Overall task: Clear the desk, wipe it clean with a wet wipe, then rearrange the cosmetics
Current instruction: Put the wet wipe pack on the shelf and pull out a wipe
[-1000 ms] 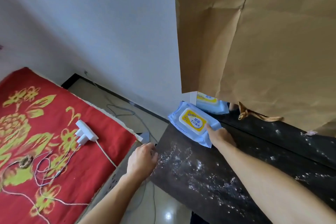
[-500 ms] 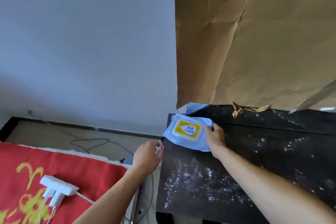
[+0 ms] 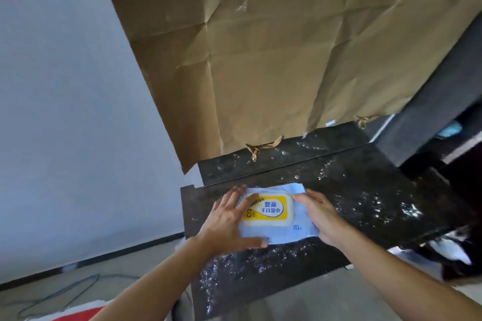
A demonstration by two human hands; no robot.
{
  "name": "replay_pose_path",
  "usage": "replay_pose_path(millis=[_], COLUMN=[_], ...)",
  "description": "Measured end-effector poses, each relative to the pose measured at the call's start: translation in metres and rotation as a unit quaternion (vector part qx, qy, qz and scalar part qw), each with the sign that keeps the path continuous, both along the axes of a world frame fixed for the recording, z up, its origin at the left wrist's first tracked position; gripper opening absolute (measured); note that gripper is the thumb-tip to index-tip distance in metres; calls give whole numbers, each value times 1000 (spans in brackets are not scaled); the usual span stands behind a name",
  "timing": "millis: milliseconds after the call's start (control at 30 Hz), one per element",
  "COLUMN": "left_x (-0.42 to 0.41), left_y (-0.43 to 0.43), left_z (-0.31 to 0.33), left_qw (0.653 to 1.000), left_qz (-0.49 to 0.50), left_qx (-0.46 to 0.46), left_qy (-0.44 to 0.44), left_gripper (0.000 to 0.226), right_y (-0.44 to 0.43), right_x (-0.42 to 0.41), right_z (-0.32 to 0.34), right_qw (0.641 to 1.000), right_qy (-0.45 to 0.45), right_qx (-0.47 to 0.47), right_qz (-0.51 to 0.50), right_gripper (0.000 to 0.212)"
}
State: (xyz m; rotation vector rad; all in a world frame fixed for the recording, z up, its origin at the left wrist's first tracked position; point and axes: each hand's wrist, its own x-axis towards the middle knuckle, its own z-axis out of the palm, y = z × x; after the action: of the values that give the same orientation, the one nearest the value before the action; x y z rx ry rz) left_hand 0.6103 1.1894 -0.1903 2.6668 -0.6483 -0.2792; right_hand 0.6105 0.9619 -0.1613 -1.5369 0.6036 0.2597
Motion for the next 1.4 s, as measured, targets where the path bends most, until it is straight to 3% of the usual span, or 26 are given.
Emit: replay_pose_path(millis=[167,300,467,667,800,1067,1400], left_x=[-11,-33,-65,-75,-54,34,149], left_y=[-96,-192,-306,-406,-460,-565,-660], left_z=[17,35,44,48,52,64,135], left_qw=[995,992,986,964,959,942,939], left_qz=[-47,-82,-146,-239,-258,-292,-241], left_qx=[-86,-82,-66,-104,-82,-107,-150], left_qy=[16,42,-37,-59,-84,-124,-192], left_gripper=[107,98,91,81,86,75,72], right_y=[-101,-189,-291,-382,-427,-521,-624], right_x=[-49,-96,-147,-172,-157,-73,48], right_z=[21,28,36,51,54,69,141], right_qw=[1000,998,995,987,980,964,964], right_qy=[-13,-6,-17,-47,-72,-78,-157], right_qx=[17,5,8,12,16,-15,-45], right_qz=[-12,-59,-102,-150,-183,-255,-207], right_gripper=[17,11,15,16,16,10,13])
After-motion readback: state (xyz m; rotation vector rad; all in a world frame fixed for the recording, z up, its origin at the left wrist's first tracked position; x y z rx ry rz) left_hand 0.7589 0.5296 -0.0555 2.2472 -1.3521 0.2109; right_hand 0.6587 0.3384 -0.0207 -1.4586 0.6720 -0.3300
